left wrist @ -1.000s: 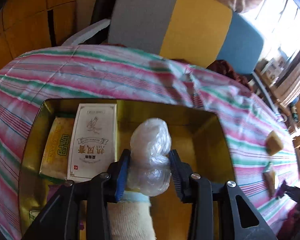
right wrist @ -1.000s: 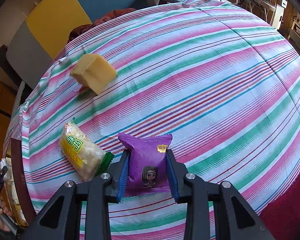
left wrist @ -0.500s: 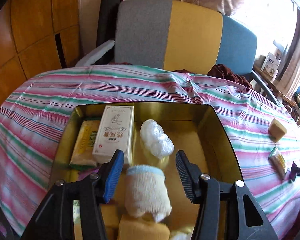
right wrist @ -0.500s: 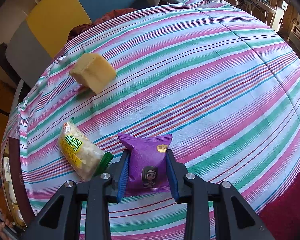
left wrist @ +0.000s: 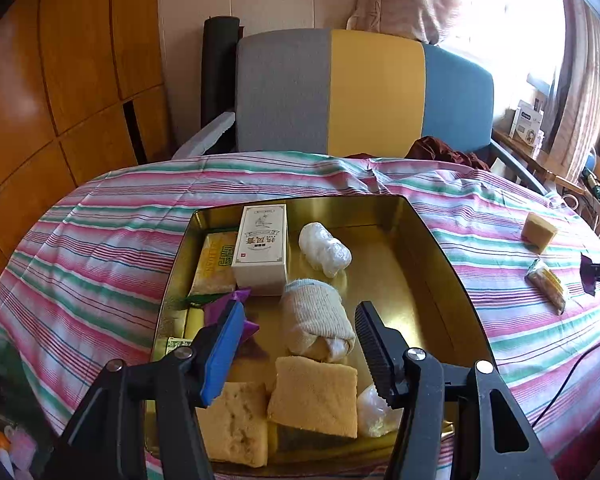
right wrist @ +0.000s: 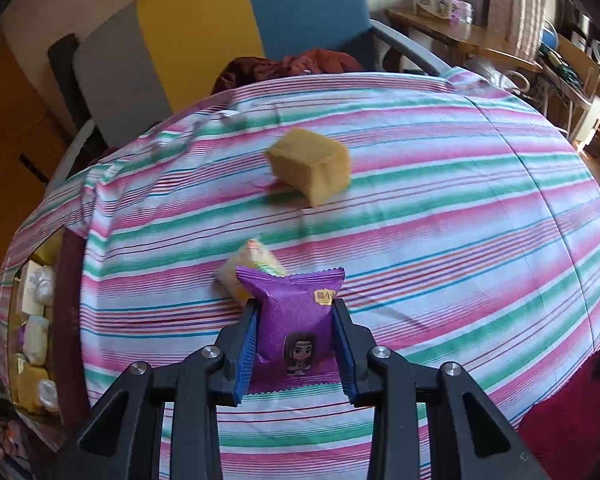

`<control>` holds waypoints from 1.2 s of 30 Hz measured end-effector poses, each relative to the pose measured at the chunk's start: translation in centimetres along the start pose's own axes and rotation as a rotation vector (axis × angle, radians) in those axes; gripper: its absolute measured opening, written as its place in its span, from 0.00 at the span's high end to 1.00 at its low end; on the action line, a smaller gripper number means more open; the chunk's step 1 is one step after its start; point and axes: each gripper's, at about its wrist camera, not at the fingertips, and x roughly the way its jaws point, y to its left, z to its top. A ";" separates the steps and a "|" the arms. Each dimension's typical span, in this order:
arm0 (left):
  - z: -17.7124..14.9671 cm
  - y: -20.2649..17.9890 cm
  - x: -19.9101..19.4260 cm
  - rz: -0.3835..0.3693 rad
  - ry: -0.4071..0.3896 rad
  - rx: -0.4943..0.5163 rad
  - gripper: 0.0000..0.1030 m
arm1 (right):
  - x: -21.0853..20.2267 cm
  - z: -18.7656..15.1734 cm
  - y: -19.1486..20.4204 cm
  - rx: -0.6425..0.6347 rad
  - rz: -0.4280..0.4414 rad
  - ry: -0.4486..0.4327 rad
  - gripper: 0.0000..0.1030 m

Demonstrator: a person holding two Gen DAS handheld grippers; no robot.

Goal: Organize objects
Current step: 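Carry the purple packet into the gold tray and release it with the right tool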

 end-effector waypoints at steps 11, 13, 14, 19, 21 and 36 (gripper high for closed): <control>-1.5 2.0 -0.9 0.000 0.001 -0.050 0.42 | -1.3 -0.9 20.2 -0.323 0.294 0.004 0.67; -1.6 2.7 -0.9 0.004 0.000 -0.067 0.42 | -0.7 -1.3 23.1 -0.367 0.325 0.023 0.67; -1.7 3.0 -0.9 0.006 0.001 -0.075 0.42 | -0.3 -1.6 24.3 -0.386 0.332 0.034 0.67; -2.3 4.8 -0.9 0.019 0.006 -0.126 0.42 | 3.5 -2.5 29.4 -0.444 0.331 0.103 0.67; -2.5 5.4 -0.8 0.021 0.009 -0.143 0.42 | 5.6 -2.8 30.7 -0.441 0.314 0.139 0.67; -3.0 6.5 -0.4 0.027 0.016 -0.169 0.40 | 8.8 -3.7 31.2 -0.419 0.300 0.134 0.56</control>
